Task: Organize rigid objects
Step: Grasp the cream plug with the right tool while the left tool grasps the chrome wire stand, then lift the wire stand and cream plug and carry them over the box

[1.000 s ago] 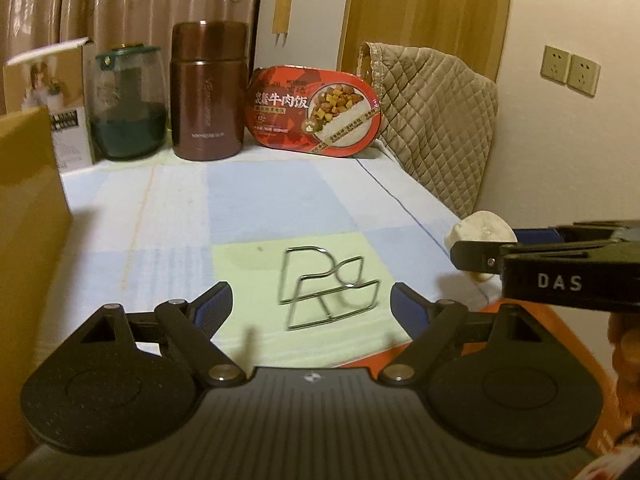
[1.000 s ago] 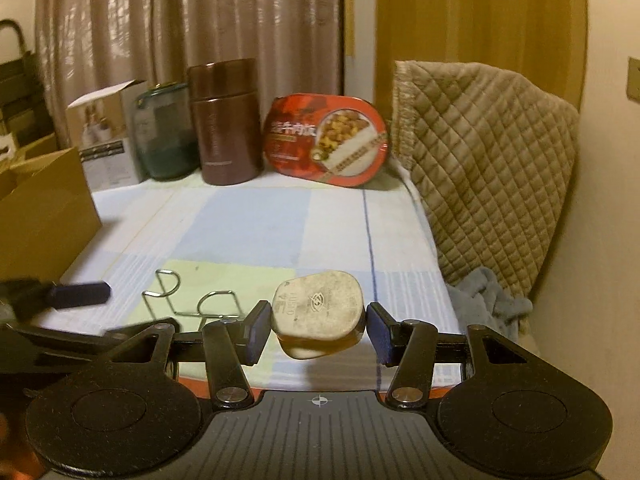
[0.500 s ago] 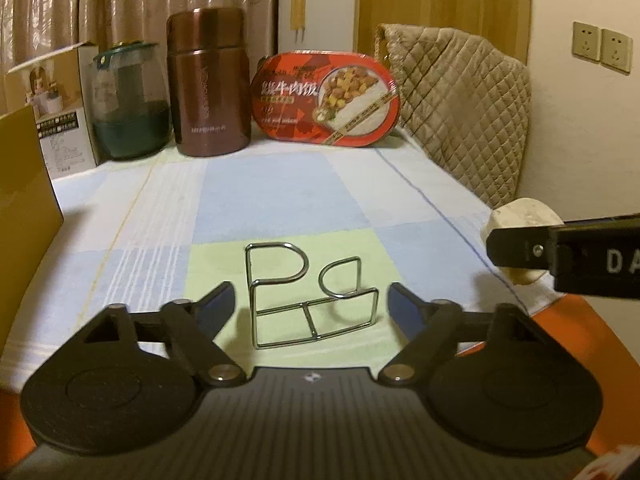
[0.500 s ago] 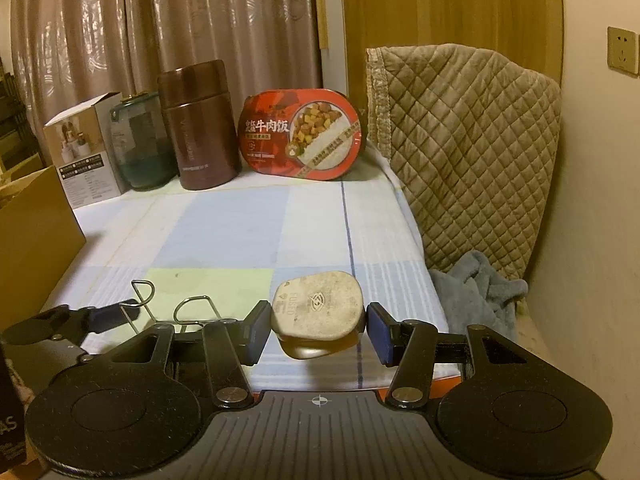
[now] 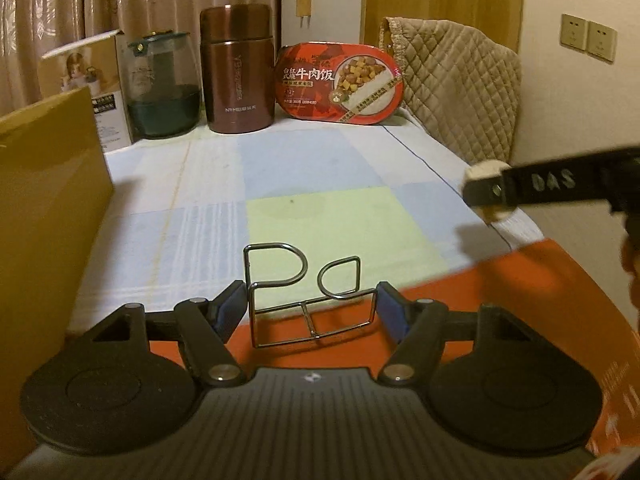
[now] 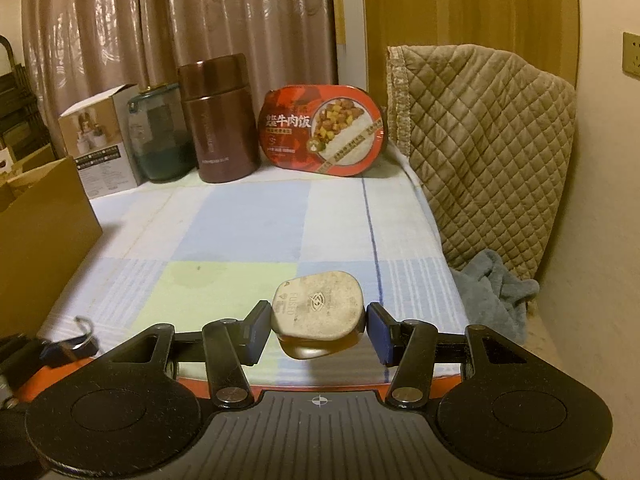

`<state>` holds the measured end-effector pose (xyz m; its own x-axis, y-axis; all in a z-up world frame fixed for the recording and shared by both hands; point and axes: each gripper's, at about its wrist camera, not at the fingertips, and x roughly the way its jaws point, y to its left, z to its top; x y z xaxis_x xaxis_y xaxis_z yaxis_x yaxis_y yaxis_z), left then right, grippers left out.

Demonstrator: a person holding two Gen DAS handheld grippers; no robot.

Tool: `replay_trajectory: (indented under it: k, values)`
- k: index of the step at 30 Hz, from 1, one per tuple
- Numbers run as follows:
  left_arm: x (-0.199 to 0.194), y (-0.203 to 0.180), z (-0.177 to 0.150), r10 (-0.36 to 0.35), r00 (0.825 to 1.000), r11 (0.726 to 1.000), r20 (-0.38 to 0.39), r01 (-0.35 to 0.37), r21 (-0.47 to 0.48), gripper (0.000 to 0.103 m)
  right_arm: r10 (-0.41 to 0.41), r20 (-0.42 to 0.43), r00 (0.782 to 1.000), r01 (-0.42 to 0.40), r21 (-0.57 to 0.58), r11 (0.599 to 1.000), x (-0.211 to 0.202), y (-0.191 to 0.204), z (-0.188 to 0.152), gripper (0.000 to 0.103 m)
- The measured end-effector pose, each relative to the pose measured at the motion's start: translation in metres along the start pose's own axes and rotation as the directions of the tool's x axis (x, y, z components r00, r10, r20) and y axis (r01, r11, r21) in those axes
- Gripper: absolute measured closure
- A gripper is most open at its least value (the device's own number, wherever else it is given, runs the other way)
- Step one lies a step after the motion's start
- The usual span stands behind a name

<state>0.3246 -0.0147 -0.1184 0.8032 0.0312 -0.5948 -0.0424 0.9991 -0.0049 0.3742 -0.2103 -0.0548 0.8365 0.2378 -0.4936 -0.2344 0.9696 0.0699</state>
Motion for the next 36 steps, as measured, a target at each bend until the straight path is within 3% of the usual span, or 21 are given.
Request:
replay_trajectory:
  k: [14,18,28,36]
  values:
    - [-0.136,0.034,-0.008,-0.091,0.994,0.994,0.063,0.087,0.066,0.037,0.079,-0.009,0.997,-0.079,0.054,0.995,-0.084,0.054,0.006,0.054]
    - [-0.168,0.049,-0.018,-0.105,0.993,0.994,0.048,0.104,0.027,0.037,0.114,-0.007,0.993,-0.114,0.031,0.993,-0.110,0.079,0.001,0.054]
    - [-0.229,0.064,-0.026,-0.089,0.990,0.996,0.111,0.089,0.010,0.037,0.211,0.007,0.978,-0.211,0.014,0.977,-0.148,0.118,-0.014,0.054]
    - [-0.254,0.097,-0.018,-0.019,0.988,0.999,0.154,0.026,-0.042,0.037,0.271,0.027,0.962,-0.271,-0.014,0.963,-0.150,0.143,-0.011,0.054]
